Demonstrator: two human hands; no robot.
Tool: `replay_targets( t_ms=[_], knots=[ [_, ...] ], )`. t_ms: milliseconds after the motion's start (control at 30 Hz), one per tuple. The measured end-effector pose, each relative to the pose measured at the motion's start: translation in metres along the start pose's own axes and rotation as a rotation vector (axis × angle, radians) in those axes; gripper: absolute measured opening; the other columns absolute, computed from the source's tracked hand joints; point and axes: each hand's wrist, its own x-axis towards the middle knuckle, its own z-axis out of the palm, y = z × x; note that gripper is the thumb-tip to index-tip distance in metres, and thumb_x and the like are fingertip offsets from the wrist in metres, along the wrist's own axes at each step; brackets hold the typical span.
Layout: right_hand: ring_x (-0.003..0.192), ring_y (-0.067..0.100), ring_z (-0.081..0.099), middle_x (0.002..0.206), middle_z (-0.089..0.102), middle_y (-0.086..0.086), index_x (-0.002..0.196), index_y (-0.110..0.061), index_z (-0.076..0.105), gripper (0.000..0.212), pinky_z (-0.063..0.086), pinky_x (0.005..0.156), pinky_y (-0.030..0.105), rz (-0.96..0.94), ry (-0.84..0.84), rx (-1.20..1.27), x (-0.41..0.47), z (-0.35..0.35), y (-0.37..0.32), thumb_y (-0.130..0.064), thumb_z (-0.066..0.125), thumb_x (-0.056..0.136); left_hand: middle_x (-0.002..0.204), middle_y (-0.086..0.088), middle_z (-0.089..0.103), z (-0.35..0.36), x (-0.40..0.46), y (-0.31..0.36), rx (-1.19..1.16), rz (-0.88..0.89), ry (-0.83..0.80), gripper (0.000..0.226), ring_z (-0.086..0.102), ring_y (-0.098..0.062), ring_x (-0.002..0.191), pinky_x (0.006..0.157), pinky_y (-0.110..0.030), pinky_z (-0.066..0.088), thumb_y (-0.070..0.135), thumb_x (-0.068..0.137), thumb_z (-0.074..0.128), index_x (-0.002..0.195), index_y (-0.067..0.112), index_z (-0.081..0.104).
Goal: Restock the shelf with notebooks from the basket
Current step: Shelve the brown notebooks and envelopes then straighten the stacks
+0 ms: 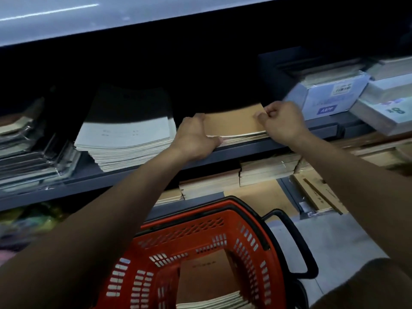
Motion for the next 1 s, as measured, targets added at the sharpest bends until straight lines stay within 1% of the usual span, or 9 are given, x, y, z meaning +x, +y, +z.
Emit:
replay_targets(
  t_ms=[100,167,300,467,567,700,833,933,1000],
  knots=[
    [0.106,0.030,0.066,0.108,0.071,0.013,0.131,-0.014,0.066,0.072,0.054,0.089,0.039,-0.106,-0.002,-0.079,-0.007,-0.002,0.010,-0.069,0.049,0.087,0.145,-0.004,0.056,0.007,-0.003,-0.006,-0.010,0.009,0.042,0.079,0.053,-0.025,0.132,0.092,-0.020,0.035,0.045,0.089,0.076,0.154,0.016,0.042],
    [0.116,0.024,0.064,0.127,0.067,0.009,0.146,-0.023,0.057,0.073,0.053,0.098,0.040,-0.179,-0.043,-0.064,-0.019,-0.009,0.013,-0.070,0.055,0.090,0.143,-0.003,0.059,0.011,-0.004,-0.007,-0.046,0.011,0.071,0.078,0.054,-0.024,0.131,0.091,-0.019,0.035,0.046,0.087,0.078,0.152,0.018,0.045],
    [0.131,0.019,0.055,0.146,0.061,0.005,0.143,-0.023,0.062,0.067,0.041,0.107,0.027,-0.335,-0.131,-0.172,-0.036,-0.017,0.022,-0.058,0.072,0.087,0.140,-0.004,0.062,0.018,-0.005,-0.010,-0.065,-0.004,0.140,0.078,0.056,-0.025,0.130,0.101,-0.027,0.043,0.047,0.084,0.081,0.150,0.018,0.051],
    [0.136,0.018,0.054,0.148,0.059,0.008,0.138,-0.024,0.066,0.060,0.027,0.111,0.017,-0.283,-0.152,-0.165,-0.029,-0.016,0.020,-0.048,0.079,0.085,0.134,-0.006,0.066,0.023,-0.012,-0.010,-0.072,-0.006,0.235,0.075,0.058,-0.028,0.127,0.106,-0.038,0.050,0.047,0.084,0.081,0.147,0.017,0.054],
    [0.136,0.013,0.054,0.147,0.059,0.008,0.134,-0.024,0.068,0.058,0.021,0.111,0.005,-0.256,-0.157,-0.120,-0.029,-0.017,0.016,-0.046,0.082,0.082,0.133,-0.008,0.067,0.025,-0.018,-0.009,-0.031,0.027,0.251,0.069,0.060,-0.030,0.124,0.103,-0.038,0.052,0.047,0.088,0.077,0.146,0.016,0.055],
    [0.136,0.008,0.052,0.147,0.057,0.009,0.133,-0.024,0.068,0.058,0.025,0.116,0.013,-0.207,-0.173,-0.057,-0.031,-0.019,0.011,-0.042,0.084,0.080,0.132,-0.009,0.067,0.026,-0.023,-0.008,0.005,0.038,0.251,0.070,0.060,-0.031,0.123,0.100,-0.038,0.051,0.046,0.088,0.078,0.147,0.017,0.053],
    [0.138,0.007,0.050,0.150,0.056,0.008,0.135,-0.024,0.067,0.059,0.027,0.119,0.016,-0.184,-0.181,-0.023,-0.032,-0.020,0.010,-0.039,0.085,0.081,0.128,-0.010,0.068,0.027,-0.025,-0.006,0.015,0.042,0.249,0.058,0.061,-0.033,0.120,0.095,-0.036,0.051,0.041,0.092,0.075,0.141,0.016,0.056],
    [0.142,0.014,0.049,0.152,0.054,0.007,0.142,-0.023,0.063,0.059,0.026,0.116,0.017,-0.228,-0.164,-0.096,-0.034,-0.018,0.011,-0.040,0.079,0.088,0.131,-0.011,0.067,0.028,-0.030,-0.006,0.024,0.067,0.257,0.060,0.062,-0.034,0.117,0.093,-0.038,0.052,0.037,0.094,0.073,0.145,0.015,0.051],
    [0.138,0.024,0.052,0.150,0.057,0.008,0.147,-0.018,0.058,0.061,0.035,0.114,0.026,-0.269,-0.146,-0.170,-0.038,-0.016,0.011,-0.040,0.075,0.092,0.130,-0.012,0.066,0.028,-0.033,-0.009,0.014,0.061,0.248,0.060,0.063,-0.034,0.116,0.095,-0.040,0.053,0.034,0.095,0.072,0.146,0.013,0.048]
  ],
)
